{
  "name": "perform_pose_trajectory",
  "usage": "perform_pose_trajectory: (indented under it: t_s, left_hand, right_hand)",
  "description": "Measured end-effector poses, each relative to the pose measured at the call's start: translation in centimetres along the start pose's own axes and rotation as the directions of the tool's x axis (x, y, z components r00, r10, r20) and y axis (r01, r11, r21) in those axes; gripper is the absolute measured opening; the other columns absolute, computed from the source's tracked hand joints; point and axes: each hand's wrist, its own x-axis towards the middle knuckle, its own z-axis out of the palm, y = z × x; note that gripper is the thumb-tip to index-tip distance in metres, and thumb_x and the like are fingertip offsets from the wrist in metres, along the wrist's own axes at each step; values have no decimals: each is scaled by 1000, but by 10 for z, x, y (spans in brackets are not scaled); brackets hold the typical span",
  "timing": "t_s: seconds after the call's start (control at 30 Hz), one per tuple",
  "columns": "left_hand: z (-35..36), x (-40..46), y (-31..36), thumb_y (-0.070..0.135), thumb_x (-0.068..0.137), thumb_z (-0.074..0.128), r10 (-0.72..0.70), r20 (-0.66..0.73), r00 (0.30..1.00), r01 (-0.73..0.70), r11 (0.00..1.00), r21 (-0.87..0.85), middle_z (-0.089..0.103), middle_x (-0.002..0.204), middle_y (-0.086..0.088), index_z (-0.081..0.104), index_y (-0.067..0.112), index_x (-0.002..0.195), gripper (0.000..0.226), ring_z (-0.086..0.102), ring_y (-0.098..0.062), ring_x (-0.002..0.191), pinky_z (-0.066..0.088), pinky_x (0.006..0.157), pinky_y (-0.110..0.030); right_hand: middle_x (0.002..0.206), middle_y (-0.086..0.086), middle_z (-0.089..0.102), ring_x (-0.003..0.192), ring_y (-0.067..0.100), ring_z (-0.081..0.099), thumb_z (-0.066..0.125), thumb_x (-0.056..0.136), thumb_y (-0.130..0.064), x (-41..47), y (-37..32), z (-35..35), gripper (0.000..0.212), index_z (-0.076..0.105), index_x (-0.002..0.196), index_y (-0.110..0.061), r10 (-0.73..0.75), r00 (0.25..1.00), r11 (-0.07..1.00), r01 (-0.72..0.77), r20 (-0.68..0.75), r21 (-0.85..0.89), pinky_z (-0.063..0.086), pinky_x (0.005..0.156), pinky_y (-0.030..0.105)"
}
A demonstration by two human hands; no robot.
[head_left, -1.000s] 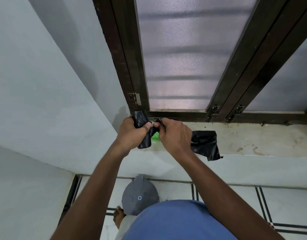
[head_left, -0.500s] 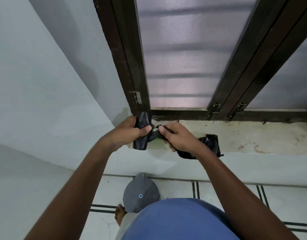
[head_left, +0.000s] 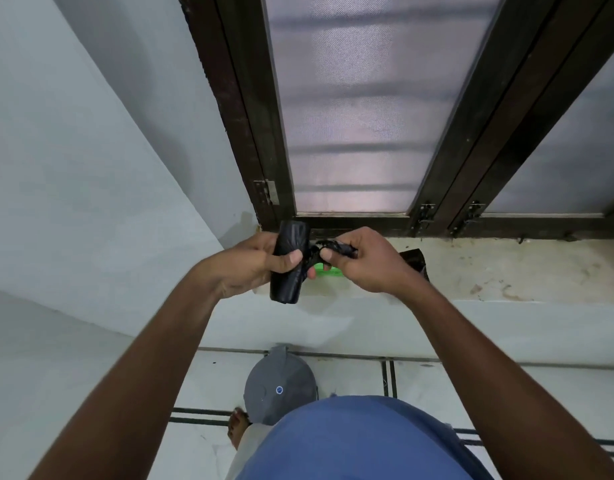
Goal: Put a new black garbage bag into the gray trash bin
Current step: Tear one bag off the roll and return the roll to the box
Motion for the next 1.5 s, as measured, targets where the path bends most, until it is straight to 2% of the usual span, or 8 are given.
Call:
perform_pose_trajectory:
  t_s: [0.27, 0.43, 0.63, 0.73, 0.9, 1.1, 1.3, 1.5]
  left_hand:
    - [20, -7, 2, 7, 103, 64, 154, -159, 975, -149, 988, 42, 82, 107, -4, 70, 7, 126, 23, 76, -18, 106, 60, 99, -33]
    - [-6, -79, -11, 13, 94, 71, 253, -35, 967, -256, 961, -101, 68, 91, -14, 77, 9, 119, 26, 66, -22, 86, 54, 82, -30]
    - [19, -22, 3, 26, 93, 71, 240, -305, 922, -278, 957, -86, 81, 122, -12, 68, 6, 131, 43, 76, -21, 114, 61, 98, -32]
    - [29, -1, -5, 17, 96, 67, 219, -298, 929, -252, 965, -77, 76, 131, -14, 67, 2, 137, 44, 71, -29, 128, 55, 113, -37]
    - [31, 29, -14, 15, 97, 75, 192, -352, 916, -262, 951, -163, 70, 143, -19, 64, 1, 142, 48, 64, -35, 138, 46, 121, -49]
    - [49, 58, -11, 26, 94, 81, 153, -443, 883, -228, 966, -120, 78, 131, -3, 75, 21, 132, 39, 68, -30, 130, 48, 117, -49]
    - [64, 87, -11, 11, 89, 85, 176, -466, 867, -211, 977, -25, 83, 110, -1, 79, 18, 125, 37, 75, -11, 95, 53, 71, -15]
    - [61, 105, -24, 4, 88, 86, 164, -469, 868, -220, 973, -66, 78, 124, -17, 73, 8, 121, 35, 75, -37, 117, 61, 97, -47]
  right_hand:
    - [60, -5, 61, 61, 17, 56, 67, 105, -51, 8, -4, 34, 40, 80, 87, -17, 98, 928, 991, -123, -359, -48, 37, 58, 34]
    - [95, 3, 82, 98, 29, 77, 66, 108, -49, 6, 88, -70, 39, 78, 82, -23, 409, 647, 909, -224, -643, 352, 48, 81, 33]
    - [101, -13, 71, 94, 6, 64, 58, 112, -44, 29, 45, -63, 22, 74, 114, -29, 254, 873, 930, -102, -416, 353, 46, 81, 23]
    - [102, -1, 62, 98, 20, 59, 47, 105, -38, 37, 40, -52, 26, 66, 108, -22, 315, 884, 895, -156, -346, 417, 41, 82, 37]
    - [125, -4, 42, 119, 21, 38, 47, 108, -26, 39, 51, -50, 38, 72, 133, -39, 137, 847, 959, -244, -514, -146, 31, 113, 44]
    - [82, -13, 72, 75, 7, 68, 68, 104, -25, 25, 68, -67, 10, 76, 110, -24, 112, 739, 993, -103, -664, 53, 56, 71, 35]
    - [131, -7, 74, 105, 1, 68, 77, 101, -21, 16, 91, -76, 49, 67, 149, -25, 265, 827, 962, -190, -495, 198, 55, 111, 33]
    - [169, 2, 48, 146, 25, 56, 75, 100, -23, -2, 114, -66, 90, 27, 175, -37, 312, 902, 950, -303, -299, 76, 48, 110, 31]
